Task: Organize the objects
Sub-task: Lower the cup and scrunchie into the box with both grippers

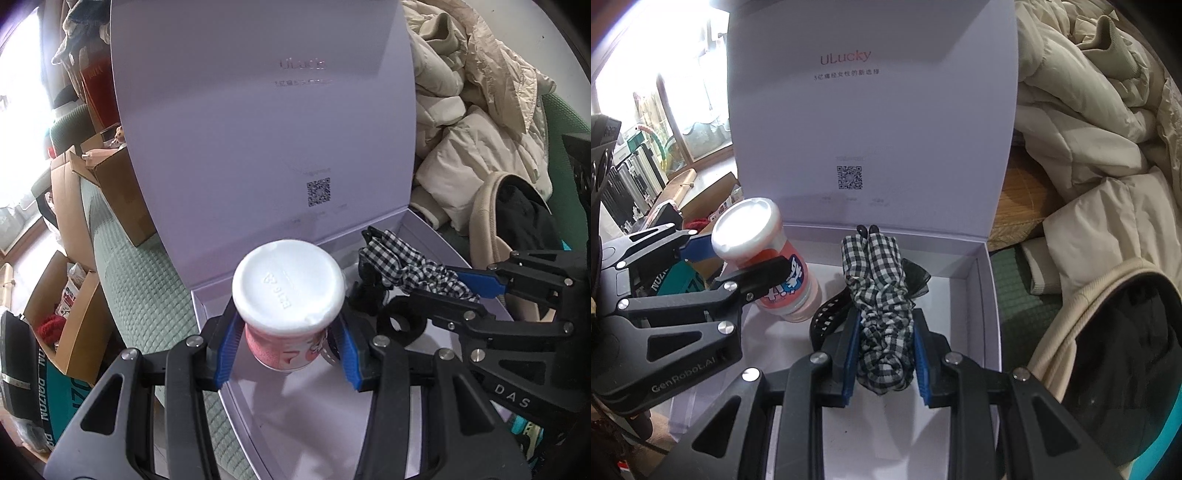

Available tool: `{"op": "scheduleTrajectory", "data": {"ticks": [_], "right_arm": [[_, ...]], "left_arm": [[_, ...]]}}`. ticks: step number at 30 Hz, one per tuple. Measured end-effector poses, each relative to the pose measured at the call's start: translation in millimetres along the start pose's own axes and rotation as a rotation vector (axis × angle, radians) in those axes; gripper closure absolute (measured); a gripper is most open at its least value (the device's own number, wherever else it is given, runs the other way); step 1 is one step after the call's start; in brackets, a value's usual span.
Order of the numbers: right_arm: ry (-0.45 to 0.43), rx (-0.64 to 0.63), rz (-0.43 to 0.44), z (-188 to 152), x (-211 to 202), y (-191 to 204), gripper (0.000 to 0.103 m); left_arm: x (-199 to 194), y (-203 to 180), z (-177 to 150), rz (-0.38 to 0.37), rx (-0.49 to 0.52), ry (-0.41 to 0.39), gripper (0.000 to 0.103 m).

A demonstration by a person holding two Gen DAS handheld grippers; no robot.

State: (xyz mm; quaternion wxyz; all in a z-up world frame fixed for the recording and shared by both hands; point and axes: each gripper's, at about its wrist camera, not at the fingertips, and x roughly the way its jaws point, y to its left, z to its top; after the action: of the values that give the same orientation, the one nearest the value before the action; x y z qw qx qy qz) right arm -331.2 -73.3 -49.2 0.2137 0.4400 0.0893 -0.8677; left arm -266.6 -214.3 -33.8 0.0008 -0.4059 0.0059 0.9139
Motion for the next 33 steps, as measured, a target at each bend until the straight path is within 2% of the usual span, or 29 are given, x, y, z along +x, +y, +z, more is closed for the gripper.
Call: {"op": "scheduleTrajectory", "data": {"ticks": [12, 21, 25, 29, 33], "right_arm": [[0.068, 0.030, -0.015, -5.0, 20.7, -6.8, 0.077], [0.086, 0.033, -0.010, -6.0, 24.8, -7.5, 0.075], [0.093, 0.032, -0.013, -5.7, 24.4, -6.7, 0.072], [0.091, 0.034, -0.019, -5.2, 21.0, -6.9, 0.065], [0.087, 0.036, -0.023, -5.0, 15.3, -7.2, 0.064]], "left_arm": [[11.2, -0.5, 1.9, 0.015, 0.010, 0.011, 0.058], [9.2, -0.1, 0.3, 0.001, 0.004, 0.010, 0.058], [8.6, -0.4, 0.5, -0.003, 0.001, 0.013, 0.058], [5.6, -2.2, 1.4, 0.012, 0.004, 0.008, 0.058], [2.0, -3.8, 3.7, 0.020, 0.017, 0.011, 0.053]]}}
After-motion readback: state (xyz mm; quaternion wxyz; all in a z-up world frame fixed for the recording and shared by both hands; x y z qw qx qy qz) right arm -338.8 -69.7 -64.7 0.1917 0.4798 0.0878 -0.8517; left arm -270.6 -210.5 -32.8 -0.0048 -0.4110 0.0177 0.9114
